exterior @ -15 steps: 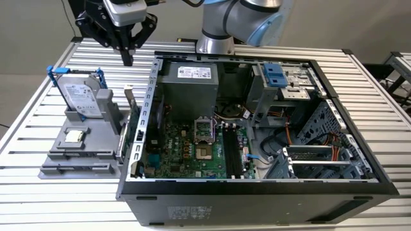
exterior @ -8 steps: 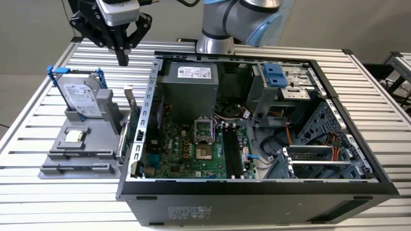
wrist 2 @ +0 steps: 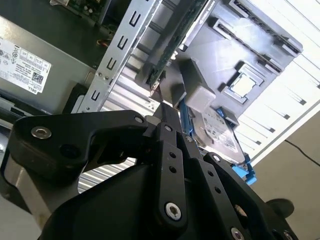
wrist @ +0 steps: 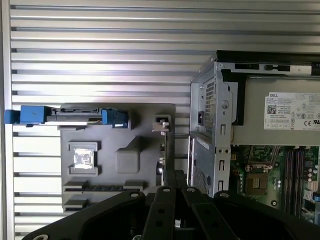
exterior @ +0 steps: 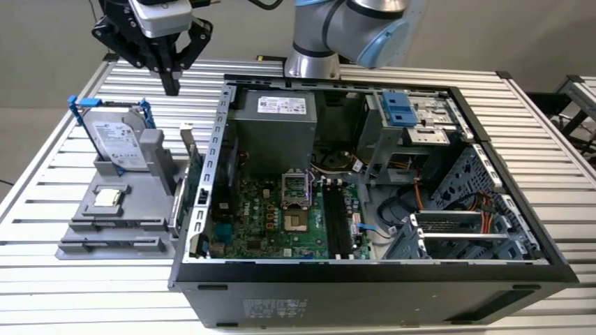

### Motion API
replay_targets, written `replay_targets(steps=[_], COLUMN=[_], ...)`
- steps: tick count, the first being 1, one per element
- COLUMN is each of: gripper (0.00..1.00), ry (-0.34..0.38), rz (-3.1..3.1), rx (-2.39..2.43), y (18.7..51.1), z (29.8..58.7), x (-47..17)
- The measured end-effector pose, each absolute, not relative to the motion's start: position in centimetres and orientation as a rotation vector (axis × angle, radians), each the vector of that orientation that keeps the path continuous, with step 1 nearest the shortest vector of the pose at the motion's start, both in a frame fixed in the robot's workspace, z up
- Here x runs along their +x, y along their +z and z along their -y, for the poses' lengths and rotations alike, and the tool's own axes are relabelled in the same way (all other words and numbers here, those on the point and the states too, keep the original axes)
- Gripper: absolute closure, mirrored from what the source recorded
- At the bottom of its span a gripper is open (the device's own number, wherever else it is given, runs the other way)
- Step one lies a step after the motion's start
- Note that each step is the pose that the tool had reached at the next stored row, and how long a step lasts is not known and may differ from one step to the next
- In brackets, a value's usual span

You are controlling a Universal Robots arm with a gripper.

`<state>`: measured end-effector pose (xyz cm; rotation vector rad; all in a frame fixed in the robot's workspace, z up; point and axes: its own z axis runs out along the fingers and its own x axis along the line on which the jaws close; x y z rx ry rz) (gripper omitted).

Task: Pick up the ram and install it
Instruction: 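Reach for the ram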

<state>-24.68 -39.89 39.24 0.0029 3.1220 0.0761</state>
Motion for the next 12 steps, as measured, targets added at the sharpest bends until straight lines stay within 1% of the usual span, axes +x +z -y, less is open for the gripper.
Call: replay_targets(steps=[12], gripper=[1.0], ry=[0.076], rz=[-3.122], rx=[-0.002], y=[39.2], z=[39.9], x=[-26.3])
